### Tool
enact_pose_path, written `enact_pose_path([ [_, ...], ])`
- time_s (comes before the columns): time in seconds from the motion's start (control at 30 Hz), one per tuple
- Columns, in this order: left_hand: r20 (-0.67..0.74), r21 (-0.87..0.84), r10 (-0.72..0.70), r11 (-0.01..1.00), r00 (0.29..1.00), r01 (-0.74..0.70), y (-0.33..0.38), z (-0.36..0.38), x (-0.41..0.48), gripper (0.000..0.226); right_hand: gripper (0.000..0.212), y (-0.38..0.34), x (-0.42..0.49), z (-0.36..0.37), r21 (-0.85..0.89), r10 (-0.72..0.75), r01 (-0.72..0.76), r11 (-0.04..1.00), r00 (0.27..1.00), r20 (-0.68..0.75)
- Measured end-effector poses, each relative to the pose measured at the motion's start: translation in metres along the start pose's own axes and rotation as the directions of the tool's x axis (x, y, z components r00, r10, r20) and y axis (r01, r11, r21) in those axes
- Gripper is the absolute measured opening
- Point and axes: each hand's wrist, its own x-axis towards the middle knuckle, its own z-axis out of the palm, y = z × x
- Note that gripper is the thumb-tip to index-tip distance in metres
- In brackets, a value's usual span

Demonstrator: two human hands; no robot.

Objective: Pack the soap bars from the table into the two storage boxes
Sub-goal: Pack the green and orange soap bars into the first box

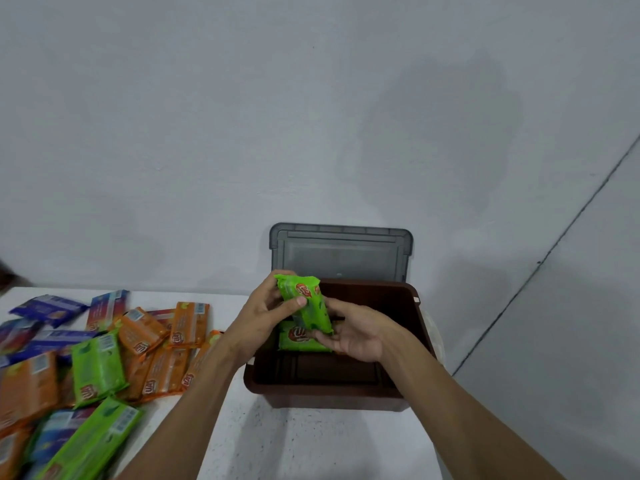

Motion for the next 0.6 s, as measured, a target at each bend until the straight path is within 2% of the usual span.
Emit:
enact_pose_path([
  [0.1, 0.09, 0.032, -0.016, 0.999, 0.996, 0.013, 0.006, -0.008, -0.001, 0.031, 0.018, 0.004, 0.003, -0.004, 0.098, -0.01, 0.008, 0.995, 1.0, 0.018],
  [0.23, 0.081, 0.312, -0.03, 0.95, 0.996, 0.004, 0.008, -0.021, 0.001, 0.043, 0.019, 0.001, 0.0, -0.015, 0.136, -0.065, 0.067, 0.988, 0.998, -0.02],
  [0.37, 0.049, 0.46, -0.039, 0.888, 0.998, 0.012, -0.005, -0.037, 0.004, 0.059, 0.005, -0.002, 0.001, -0.021, 0.049, -0.166, 0.169, 0.984, 0.984, -0.057],
  [0.5, 0.028, 0.472, -0.149, 0.874, 0.988, 0.119, -0.019, -0.049, 0.003, 0.089, 0.011, -0.004, 0.009, -0.025, -0.047, -0.258, 0.254, 0.966, 0.961, -0.1],
  [0.6, -0.054, 0.456, -0.122, 0.88, 0.991, 0.133, -0.023, -0.041, 0.002, 0.087, 0.015, 0.0, 0.02, -0.024, -0.184, -0.311, 0.278, 0.943, 0.933, -0.182],
])
